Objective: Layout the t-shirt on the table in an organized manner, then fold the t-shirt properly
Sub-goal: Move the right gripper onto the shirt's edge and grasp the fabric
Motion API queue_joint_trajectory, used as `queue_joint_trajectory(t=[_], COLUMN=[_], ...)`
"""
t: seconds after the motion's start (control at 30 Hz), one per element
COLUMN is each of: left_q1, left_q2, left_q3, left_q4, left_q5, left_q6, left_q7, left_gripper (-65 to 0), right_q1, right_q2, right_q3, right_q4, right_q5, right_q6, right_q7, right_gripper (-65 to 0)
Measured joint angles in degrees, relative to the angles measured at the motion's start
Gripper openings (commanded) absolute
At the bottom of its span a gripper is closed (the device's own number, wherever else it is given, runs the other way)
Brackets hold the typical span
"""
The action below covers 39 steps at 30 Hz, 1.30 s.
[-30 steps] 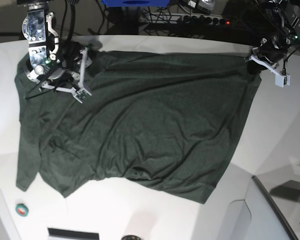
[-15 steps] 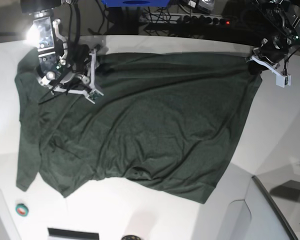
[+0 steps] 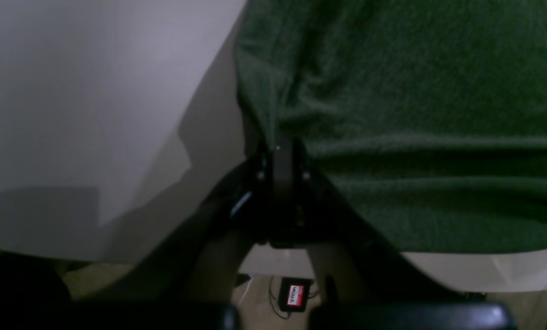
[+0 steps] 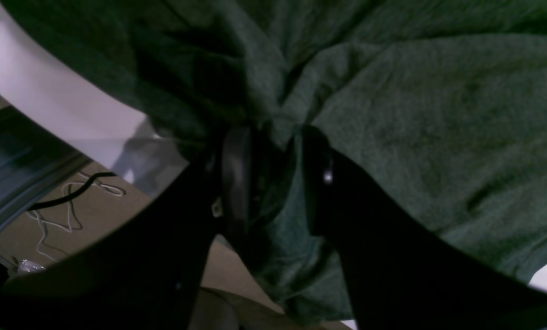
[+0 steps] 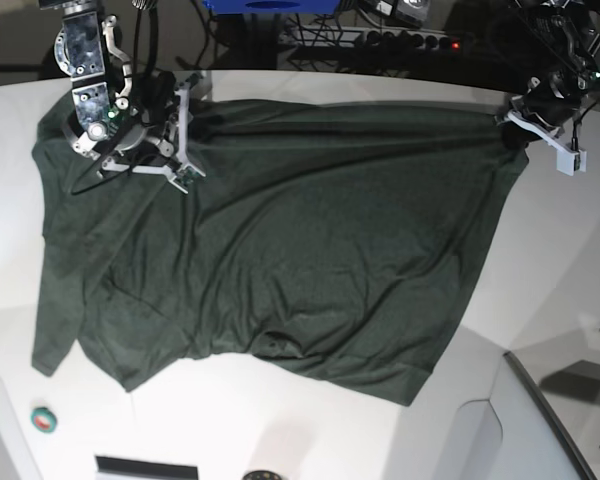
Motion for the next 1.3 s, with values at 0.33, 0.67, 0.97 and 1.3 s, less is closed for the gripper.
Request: queue_joint_trajectory(t=[0.33, 0.67, 0.97, 1.3], left_q1=[0.0, 0.0, 0.0, 0.0], left_q2=[0.2, 0.1, 0.1, 0.1], left_q3=[0.0, 0.1, 0.1, 0.1], left_q4=[0.0, 0.0, 0.0, 0.0], left_q5=[0.0, 0.0, 0.0, 0.0], left_q6=[0.0, 0.0, 0.0, 0.0], left_q7=[0.0, 0.0, 0.0, 0.0], left_gripper=[-65.0, -65.0, -65.0, -65.0], right_q1=[-2.2, -2.3, -2.8, 1.1], right_q2=[0.0, 1.2, 0.9, 0.8], right_q3=[0.0, 0.0, 0.0, -0.4], right_q4=[3.5, 5.8, 5.8, 2.1], right_q5=[0.0, 0.0, 0.0, 0.0], right_q6=[0.0, 0.0, 0.0, 0.0], right_q7=[-1.6, -2.6, -2.6, -2.6], right_gripper=[-54.6, -64.1, -46.1, -43.5])
